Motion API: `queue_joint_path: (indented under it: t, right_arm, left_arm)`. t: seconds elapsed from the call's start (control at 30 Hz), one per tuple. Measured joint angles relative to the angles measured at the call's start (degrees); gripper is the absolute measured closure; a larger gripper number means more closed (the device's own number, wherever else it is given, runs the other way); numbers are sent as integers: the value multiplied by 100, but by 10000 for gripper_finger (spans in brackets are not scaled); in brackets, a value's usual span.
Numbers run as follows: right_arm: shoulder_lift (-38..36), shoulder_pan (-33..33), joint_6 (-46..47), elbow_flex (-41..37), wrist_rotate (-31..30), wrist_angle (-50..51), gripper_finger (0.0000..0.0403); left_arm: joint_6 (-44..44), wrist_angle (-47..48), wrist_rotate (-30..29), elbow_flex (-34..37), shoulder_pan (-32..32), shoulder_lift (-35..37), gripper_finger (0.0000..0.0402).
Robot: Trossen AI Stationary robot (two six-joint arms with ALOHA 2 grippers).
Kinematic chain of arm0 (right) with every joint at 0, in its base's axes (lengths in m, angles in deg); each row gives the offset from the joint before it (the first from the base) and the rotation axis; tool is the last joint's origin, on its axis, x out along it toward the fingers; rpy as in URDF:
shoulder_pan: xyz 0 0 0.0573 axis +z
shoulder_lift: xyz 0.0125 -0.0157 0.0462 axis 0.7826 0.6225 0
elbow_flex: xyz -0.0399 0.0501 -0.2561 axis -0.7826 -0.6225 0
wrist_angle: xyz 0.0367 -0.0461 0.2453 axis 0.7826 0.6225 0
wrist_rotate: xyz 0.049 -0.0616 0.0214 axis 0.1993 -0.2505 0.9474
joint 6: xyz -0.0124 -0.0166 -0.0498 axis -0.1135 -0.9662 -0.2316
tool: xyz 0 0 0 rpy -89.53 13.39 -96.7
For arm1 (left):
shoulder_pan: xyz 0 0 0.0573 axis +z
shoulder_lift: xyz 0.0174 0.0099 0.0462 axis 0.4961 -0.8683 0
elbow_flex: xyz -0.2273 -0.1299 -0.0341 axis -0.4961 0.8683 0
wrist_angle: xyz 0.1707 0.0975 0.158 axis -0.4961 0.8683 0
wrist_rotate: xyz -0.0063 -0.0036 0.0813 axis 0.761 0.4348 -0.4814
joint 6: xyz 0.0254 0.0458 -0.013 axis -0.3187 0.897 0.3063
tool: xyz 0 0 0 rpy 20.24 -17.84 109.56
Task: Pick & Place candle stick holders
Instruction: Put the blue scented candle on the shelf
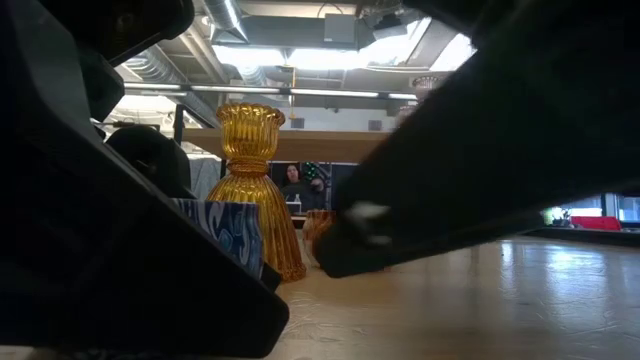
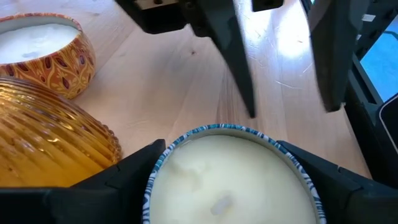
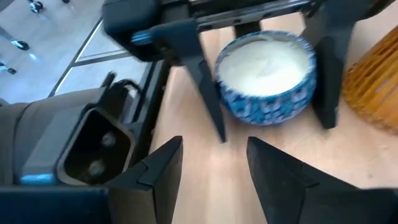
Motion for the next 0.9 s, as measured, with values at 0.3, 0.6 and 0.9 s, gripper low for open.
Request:
queue_joint_path:
  t: [0.3,0.6,0.9]
  right_arm:
    - [-32,205,42,0,95,29,220]
    - [-397,503,0,2,-247,388,220]
    - [-625,825,51,2,-744,708,220]
  left_arm:
    - [305,80,232,22,-89,374,119]
    - [2039,106,-119,15,-146,1779,118]
    - [3441,1743,450,11,1443,3651,118]
